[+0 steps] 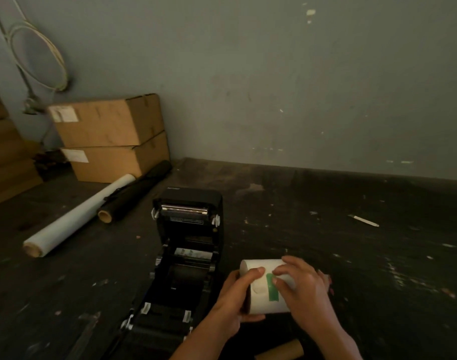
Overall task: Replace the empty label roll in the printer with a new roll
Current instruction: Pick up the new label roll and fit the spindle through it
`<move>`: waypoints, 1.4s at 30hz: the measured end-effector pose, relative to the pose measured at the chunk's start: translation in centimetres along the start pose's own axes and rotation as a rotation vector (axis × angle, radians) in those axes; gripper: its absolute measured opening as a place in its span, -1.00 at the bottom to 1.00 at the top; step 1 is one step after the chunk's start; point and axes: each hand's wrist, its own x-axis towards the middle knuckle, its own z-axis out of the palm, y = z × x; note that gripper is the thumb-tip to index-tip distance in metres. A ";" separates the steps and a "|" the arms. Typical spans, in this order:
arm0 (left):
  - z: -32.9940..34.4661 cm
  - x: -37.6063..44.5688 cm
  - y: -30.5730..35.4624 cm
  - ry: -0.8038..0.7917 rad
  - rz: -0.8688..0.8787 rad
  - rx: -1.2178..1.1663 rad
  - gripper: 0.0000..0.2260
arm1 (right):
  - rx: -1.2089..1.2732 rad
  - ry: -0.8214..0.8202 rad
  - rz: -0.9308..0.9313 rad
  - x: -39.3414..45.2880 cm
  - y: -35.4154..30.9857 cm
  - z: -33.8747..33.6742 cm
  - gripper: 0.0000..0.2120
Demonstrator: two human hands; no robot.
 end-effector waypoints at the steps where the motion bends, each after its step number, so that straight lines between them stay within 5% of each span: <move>1: 0.1 0.0 -0.1 0.003 0.006 0.005 -0.40 | 0.000 -0.011 0.013 0.1 -0.1 -0.2 -0.83; 17: 2.2 0.4 -0.5 -0.035 0.011 0.126 -0.17 | 0.141 -0.127 0.136 -0.3 1.5 -2.1 -0.90; 27: 1.5 0.9 -0.7 0.033 -0.058 -0.004 -0.21 | 0.168 0.049 -0.172 -1.8 2.1 -0.4 -0.78; 34: -0.5 1.6 -1.3 0.081 -0.114 -0.083 -0.28 | 0.285 0.050 0.139 -0.6 6.7 -0.5 -0.84; 42: -1.7 2.1 -1.9 0.136 -0.144 -0.114 -0.41 | -0.066 -0.343 0.407 2.6 13.3 2.1 -0.77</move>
